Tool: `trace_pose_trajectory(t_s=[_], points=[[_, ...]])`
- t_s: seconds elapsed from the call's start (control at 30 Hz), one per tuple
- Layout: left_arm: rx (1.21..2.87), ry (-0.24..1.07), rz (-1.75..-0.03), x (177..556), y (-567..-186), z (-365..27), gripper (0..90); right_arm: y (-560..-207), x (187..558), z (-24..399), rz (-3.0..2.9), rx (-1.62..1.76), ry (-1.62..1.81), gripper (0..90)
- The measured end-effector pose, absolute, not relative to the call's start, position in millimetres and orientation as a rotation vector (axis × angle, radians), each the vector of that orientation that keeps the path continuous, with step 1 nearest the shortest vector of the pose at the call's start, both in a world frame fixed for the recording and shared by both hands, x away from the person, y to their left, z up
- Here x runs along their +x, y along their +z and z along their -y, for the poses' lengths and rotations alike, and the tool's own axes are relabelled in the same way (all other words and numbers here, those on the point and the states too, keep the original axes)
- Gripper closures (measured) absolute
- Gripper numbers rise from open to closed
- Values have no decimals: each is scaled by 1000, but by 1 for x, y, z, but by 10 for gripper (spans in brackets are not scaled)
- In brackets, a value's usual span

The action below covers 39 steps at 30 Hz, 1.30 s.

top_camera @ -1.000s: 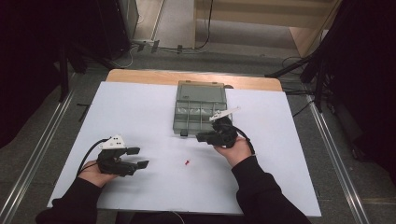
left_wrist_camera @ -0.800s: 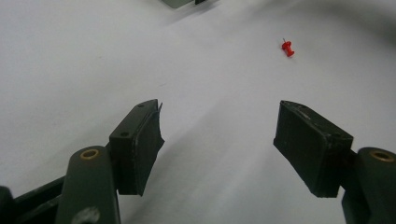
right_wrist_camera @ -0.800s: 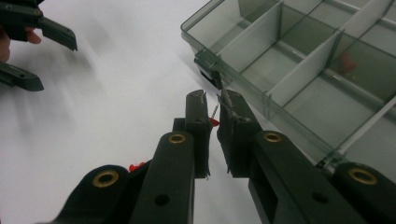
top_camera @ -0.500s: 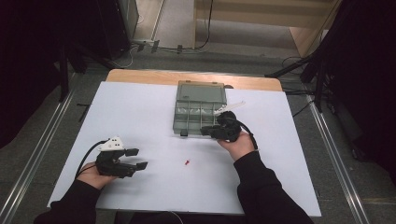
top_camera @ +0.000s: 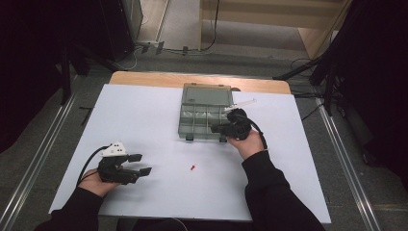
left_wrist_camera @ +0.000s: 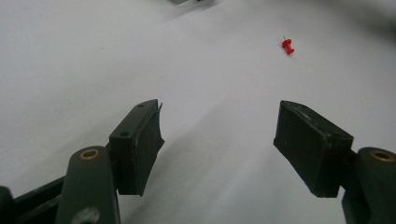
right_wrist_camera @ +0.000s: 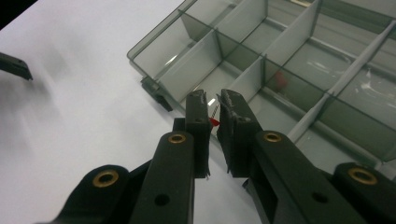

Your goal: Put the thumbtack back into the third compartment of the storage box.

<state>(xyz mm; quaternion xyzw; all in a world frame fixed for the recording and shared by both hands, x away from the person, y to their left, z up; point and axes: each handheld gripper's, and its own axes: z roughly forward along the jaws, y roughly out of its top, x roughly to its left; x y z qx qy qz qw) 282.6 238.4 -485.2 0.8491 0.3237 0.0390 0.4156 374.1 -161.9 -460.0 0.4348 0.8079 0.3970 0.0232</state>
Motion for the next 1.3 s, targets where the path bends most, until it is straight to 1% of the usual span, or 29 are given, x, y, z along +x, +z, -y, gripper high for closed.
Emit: trace_pose_trajectory(t_s=[0.7,0.87,1.3], points=[[2134,97,-817,283,-486,-240,307,-452,400,161,-2448,1387,1210,832],[2137,111,-824,283,-486,-241,307,-452,409,162,-2439,1408,1214,832],[2131,98,-821,283,-486,-241,307,-455,424,164,-2385,1441,1205,831]])
